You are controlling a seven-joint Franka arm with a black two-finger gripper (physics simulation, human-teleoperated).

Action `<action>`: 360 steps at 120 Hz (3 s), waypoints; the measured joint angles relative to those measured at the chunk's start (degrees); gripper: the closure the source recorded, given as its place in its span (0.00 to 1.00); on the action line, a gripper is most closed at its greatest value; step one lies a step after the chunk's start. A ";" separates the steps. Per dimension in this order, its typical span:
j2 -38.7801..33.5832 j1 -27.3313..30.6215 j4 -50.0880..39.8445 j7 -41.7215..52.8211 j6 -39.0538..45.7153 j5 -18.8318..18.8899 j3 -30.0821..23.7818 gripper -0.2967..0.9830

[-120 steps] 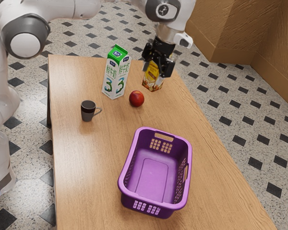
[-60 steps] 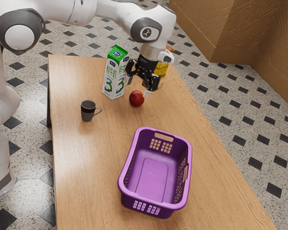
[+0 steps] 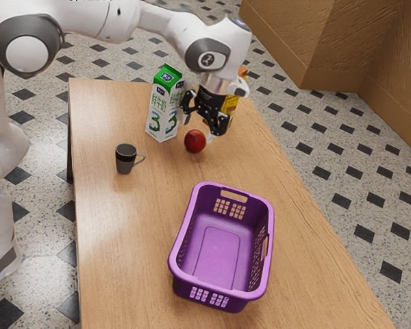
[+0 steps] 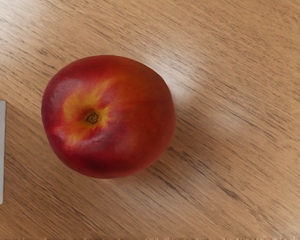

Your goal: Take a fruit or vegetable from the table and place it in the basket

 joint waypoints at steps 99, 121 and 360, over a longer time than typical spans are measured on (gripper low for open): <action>1.74 2.11 -4.30 8.54 9.73 2.15 0.86 0.23; 1.91 1.46 -4.86 10.30 11.60 1.99 0.85 0.23; 3.61 2.58 -9.56 14.86 17.86 -0.60 0.91 0.45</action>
